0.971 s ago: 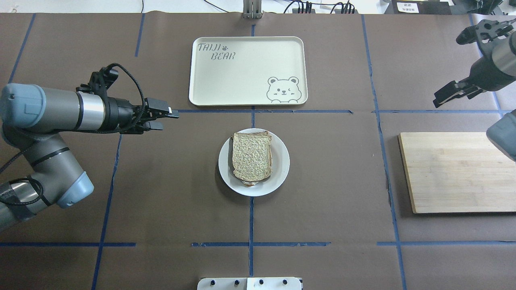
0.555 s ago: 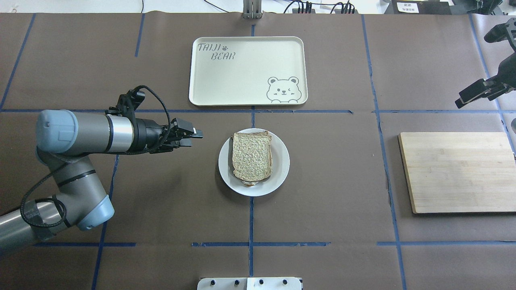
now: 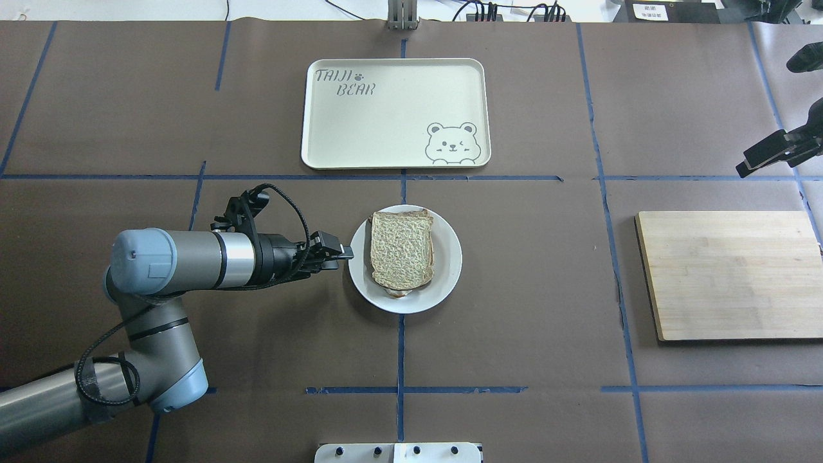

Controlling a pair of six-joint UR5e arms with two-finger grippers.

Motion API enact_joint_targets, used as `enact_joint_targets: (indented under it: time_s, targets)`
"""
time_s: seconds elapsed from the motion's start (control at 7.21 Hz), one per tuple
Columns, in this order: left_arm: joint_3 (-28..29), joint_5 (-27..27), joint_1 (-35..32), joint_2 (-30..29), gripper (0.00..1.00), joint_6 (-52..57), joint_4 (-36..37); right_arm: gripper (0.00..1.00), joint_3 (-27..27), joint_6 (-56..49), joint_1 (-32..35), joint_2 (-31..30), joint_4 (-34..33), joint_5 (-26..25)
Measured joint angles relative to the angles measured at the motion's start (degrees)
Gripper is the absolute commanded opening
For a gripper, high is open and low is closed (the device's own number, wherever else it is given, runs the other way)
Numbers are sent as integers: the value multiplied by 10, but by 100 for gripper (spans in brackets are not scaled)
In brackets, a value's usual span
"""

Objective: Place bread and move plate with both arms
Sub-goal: 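Grasp the rim of the white plate with the left gripper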

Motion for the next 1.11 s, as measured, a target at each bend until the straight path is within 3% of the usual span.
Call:
enact_joint_targets:
  time_s: [1.11]
  targets:
    - [44,1,12,-33,44,0,1,100,0,0,4,-1,0,-1]
